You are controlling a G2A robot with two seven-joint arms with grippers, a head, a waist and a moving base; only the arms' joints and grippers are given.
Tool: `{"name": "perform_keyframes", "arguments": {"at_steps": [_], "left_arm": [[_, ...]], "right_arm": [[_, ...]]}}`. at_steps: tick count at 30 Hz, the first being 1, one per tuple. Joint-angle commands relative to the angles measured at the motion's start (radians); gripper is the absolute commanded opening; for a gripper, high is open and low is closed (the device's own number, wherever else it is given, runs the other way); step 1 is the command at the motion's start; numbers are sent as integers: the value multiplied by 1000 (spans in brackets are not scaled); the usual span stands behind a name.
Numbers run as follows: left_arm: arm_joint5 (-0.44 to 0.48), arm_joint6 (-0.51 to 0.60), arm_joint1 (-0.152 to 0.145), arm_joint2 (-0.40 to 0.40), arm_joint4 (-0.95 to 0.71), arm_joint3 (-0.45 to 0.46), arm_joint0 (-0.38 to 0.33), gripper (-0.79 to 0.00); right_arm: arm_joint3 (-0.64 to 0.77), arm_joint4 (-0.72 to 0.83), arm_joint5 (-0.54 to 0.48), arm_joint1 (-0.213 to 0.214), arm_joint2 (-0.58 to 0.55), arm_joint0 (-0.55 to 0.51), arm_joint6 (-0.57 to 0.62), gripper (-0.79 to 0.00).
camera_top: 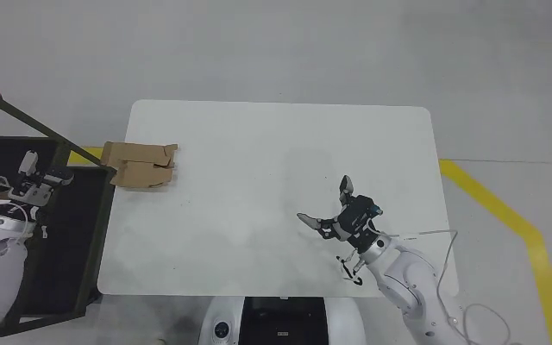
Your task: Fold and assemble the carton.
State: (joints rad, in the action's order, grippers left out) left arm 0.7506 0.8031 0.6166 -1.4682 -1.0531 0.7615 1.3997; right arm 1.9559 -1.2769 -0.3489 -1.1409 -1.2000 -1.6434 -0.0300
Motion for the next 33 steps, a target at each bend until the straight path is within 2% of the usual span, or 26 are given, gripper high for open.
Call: {"name": "perform_keyframes", "arguments": {"at_steps": [1,10,15,24,33], "left_arm": [[-2,-16,13,32,53,-53,-49,0],[-32,-40,81,151,200,-221,-227,0],[-14,-50,118,187,228,-293,-310,0],[-33,-64,178,245,294,-396,-409,0],[-44,-85,221,277,361,-458,-489,0]], "right_arm": [[0,0,0,0,0,0,0,0],[0,0,0,0,0,0,0,0],[0,0,0,0,0,0,0,0],[0,0,0,0,0,0,0,0],[0,0,0,0,0,0,0,0]]}}
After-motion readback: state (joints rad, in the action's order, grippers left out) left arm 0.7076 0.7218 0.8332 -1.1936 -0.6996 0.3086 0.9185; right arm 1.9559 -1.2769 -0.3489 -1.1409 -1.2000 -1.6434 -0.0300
